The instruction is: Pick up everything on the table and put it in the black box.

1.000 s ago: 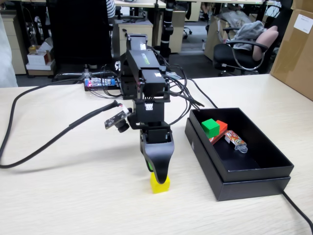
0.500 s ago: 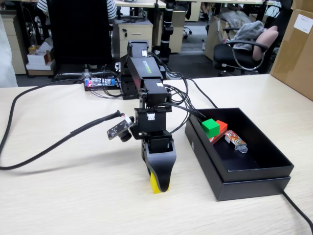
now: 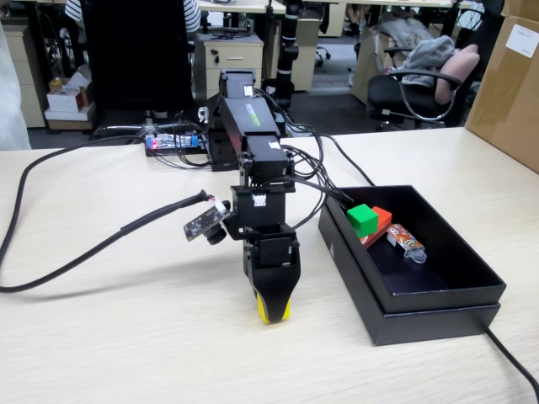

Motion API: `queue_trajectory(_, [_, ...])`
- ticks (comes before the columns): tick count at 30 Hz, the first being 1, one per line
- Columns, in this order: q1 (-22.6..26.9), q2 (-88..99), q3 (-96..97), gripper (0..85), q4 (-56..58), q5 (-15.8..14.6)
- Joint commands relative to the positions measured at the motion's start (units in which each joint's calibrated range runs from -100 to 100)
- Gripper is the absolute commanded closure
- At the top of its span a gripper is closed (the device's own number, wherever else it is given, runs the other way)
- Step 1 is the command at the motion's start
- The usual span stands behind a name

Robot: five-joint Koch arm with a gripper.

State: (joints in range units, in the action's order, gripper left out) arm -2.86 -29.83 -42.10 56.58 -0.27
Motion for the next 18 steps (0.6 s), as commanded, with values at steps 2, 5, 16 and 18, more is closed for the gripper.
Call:
queue_trajectory(2, [-0.2, 5.7, 1.4, 78.6, -1.0, 0.4])
queue_trajectory(5, [0.1, 11.5, 5.1, 78.6, -0.7, 0.0])
queue_trajectory(16, [3.1, 40.4, 20.5, 78.6, 2.0, -1.6])
queue_trajectory(18, [3.9, 45.0, 23.0, 78.6, 2.0, -1.8])
